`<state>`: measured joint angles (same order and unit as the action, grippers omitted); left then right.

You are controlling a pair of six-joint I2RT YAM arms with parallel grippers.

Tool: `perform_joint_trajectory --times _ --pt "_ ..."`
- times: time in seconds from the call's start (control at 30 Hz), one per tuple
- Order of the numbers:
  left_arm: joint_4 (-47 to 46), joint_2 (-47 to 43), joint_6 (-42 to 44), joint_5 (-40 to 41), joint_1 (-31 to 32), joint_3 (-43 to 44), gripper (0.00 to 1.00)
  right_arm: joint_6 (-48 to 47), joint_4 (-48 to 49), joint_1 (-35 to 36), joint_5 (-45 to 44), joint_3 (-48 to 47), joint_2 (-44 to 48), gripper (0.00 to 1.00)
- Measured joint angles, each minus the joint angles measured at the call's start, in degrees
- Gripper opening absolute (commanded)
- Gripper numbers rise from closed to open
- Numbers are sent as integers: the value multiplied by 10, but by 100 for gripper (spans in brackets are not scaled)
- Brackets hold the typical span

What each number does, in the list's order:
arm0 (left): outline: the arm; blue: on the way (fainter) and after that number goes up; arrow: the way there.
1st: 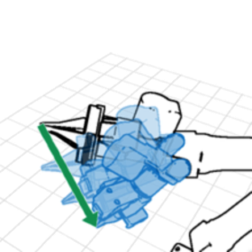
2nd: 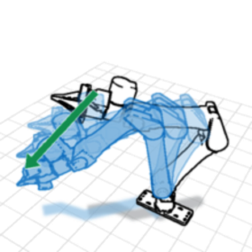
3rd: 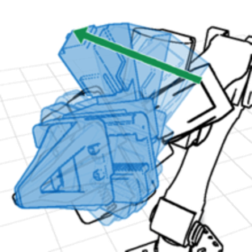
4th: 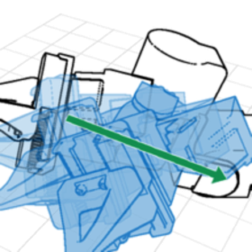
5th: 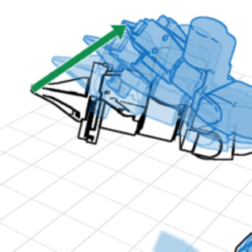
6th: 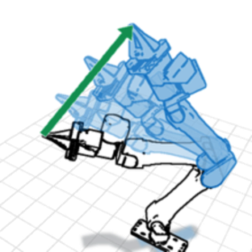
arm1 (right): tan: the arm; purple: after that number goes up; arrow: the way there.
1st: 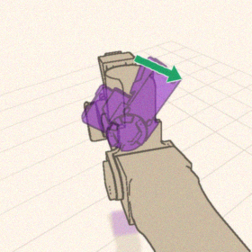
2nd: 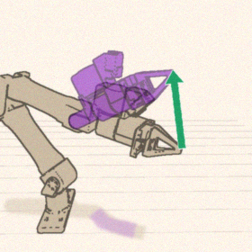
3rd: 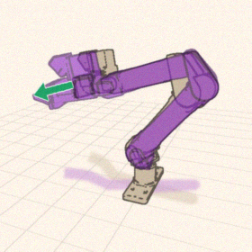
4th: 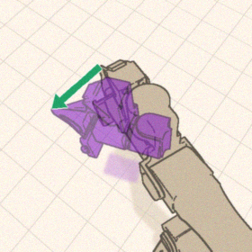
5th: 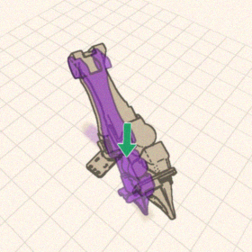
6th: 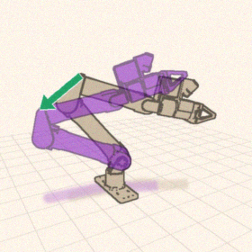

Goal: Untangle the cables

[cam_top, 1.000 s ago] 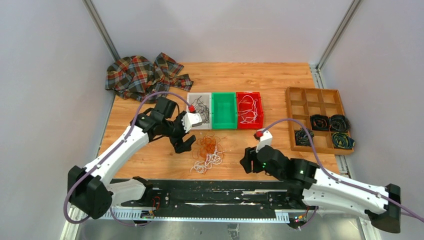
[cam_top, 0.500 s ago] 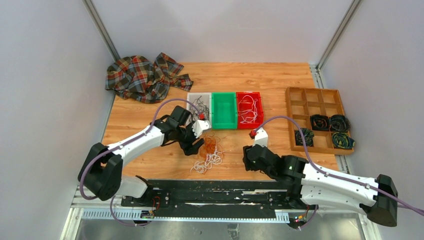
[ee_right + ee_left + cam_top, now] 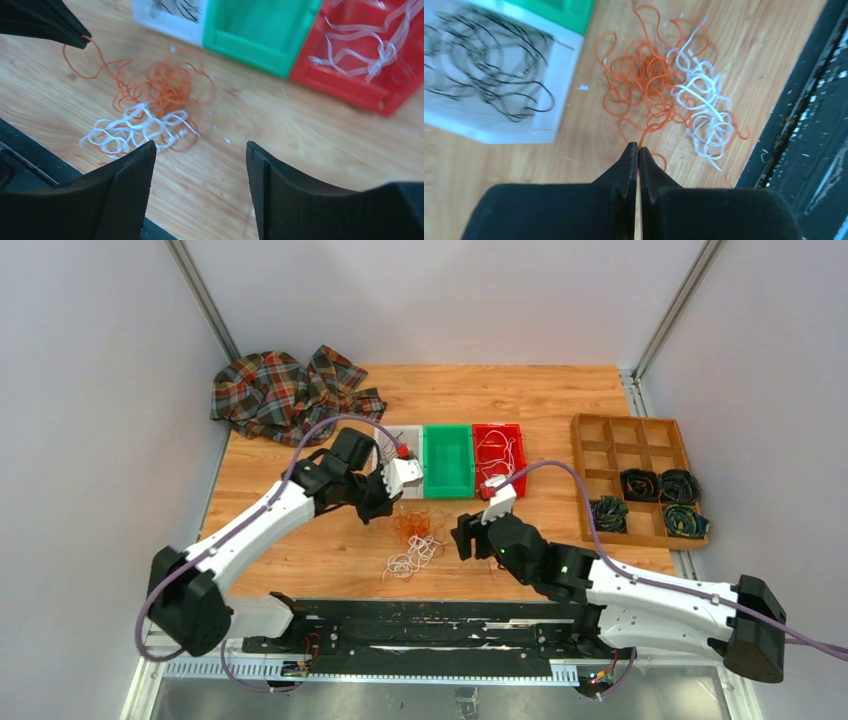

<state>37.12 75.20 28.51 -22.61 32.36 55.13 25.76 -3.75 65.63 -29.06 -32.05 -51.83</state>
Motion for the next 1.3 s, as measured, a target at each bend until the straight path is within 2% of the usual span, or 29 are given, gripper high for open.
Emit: perform_joint_trajectory --times 0.27,0.53,0.9,1.1,1.3 --pt "121 -125 14 -45 0 121 1 -117 161 5 86 -107 -143 68" --pt "202 -141 13 -68 0 164 1 -171 242 12 134 -176 -219 67" --pt "245 -142 13 -83 0 209 1 -164 294 12 156 -172 -235 63" --pt "249 -144 11 -84 0 223 1 -145 291 12 155 -166 -233 62" --pt "251 -146 11 -79 0 224 0 -123 282 12 136 -105 -170 62"
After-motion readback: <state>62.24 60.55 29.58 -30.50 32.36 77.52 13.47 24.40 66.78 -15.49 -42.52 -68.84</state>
